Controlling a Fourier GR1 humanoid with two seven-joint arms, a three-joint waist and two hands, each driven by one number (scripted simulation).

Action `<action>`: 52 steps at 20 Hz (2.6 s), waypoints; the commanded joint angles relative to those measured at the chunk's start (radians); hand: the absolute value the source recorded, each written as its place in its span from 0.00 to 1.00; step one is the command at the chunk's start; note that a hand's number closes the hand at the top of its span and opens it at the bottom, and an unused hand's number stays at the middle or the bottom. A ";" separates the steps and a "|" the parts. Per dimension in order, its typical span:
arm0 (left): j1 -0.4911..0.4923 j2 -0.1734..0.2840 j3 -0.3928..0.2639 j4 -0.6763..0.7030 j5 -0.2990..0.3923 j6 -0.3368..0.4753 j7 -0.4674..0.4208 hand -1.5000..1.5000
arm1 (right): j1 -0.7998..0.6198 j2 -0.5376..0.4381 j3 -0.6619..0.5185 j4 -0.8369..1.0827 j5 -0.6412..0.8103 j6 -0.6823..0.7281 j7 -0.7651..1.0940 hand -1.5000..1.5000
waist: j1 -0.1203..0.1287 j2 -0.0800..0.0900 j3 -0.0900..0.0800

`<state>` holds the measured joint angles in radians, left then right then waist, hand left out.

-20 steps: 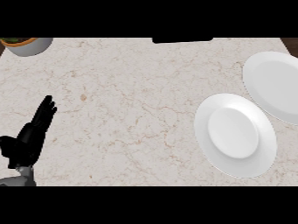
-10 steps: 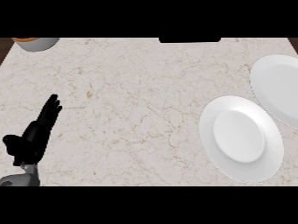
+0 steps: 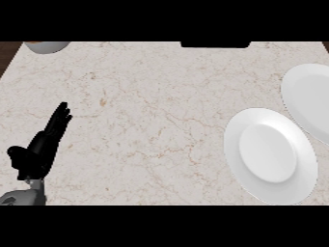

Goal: Pick the cupcake from the plate and place it in the plate

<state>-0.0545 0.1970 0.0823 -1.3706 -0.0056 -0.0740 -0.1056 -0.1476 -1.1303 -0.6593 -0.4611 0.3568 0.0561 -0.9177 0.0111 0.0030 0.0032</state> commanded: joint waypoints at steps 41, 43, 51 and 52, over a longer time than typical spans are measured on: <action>-0.063 0.024 0.059 0.084 -0.003 -0.043 -0.039 0.50 | -0.649 0.380 0.123 0.236 0.007 -0.112 0.417 0.00 | 0.004 0.007 -0.001; -0.030 -0.033 0.003 0.039 -0.044 0.001 -0.021 0.50 | -0.660 0.328 0.069 0.247 -0.045 -0.063 0.405 0.00 | 0.013 0.009 0.001; -0.027 -0.008 0.031 0.020 -0.001 -0.039 -0.005 0.50 | -0.515 0.249 -0.098 0.313 -0.221 0.159 0.315 0.00 | 0.011 0.012 0.003; -0.040 -0.006 0.031 0.023 -0.012 -0.029 -0.016 0.50 | -0.506 0.170 -0.106 0.314 -0.226 0.233 0.330 0.00 | 0.010 0.017 0.006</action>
<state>-0.0792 0.1884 0.1094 -1.3428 -0.0220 -0.1014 -0.1268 -0.7177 -0.8786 -0.7092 -0.1684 0.1867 0.1598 -0.5532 0.0213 0.0145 0.0058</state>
